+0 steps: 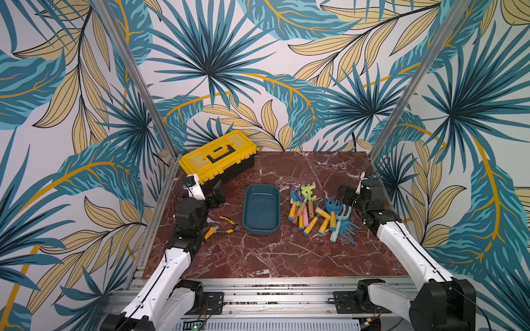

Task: Put the rake into the storage box
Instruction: Pick up the rake at the center of the board.

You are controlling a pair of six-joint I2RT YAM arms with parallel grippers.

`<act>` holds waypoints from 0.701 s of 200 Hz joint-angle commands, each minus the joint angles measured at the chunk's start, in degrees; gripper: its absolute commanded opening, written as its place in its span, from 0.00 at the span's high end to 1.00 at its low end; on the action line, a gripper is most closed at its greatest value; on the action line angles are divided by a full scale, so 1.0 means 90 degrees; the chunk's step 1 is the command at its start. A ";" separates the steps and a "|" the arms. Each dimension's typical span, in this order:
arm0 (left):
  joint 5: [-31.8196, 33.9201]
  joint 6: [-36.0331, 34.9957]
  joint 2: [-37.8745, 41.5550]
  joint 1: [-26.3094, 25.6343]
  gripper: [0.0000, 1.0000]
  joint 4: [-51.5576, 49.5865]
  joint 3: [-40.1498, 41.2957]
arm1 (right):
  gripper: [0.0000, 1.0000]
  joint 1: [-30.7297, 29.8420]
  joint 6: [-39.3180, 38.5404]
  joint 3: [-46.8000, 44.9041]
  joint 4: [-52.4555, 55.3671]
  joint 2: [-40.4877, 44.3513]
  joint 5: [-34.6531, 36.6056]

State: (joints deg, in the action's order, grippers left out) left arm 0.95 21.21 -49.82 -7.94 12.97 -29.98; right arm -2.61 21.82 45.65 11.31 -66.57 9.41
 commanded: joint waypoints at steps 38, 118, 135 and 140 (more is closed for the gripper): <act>-0.1682 0.0147 0.1053 -0.0011 0.00 -0.0652 0.0523 | 0.01 0.0030 0.0410 0.0284 0.1405 -0.0401 -0.0951; -0.0958 0.1674 0.0869 0.0070 0.00 0.0173 0.1339 | 0.20 -0.0343 0.0814 0.0780 0.2708 -0.1072 -0.0702; -0.1019 0.1664 0.0834 0.0060 0.00 0.0198 0.1329 | 0.20 -0.0525 0.0865 0.0864 0.2793 -0.1297 -0.0551; -0.1028 0.1674 0.0829 0.0062 0.00 0.0206 0.1339 | 0.22 -0.0584 0.0884 0.0875 0.2803 -0.1355 -0.0516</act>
State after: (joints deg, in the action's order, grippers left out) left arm -7.46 35.03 -42.35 -7.70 10.90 -19.49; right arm -5.78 28.10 52.27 32.73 -76.27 2.04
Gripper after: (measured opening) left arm 0.998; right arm 0.797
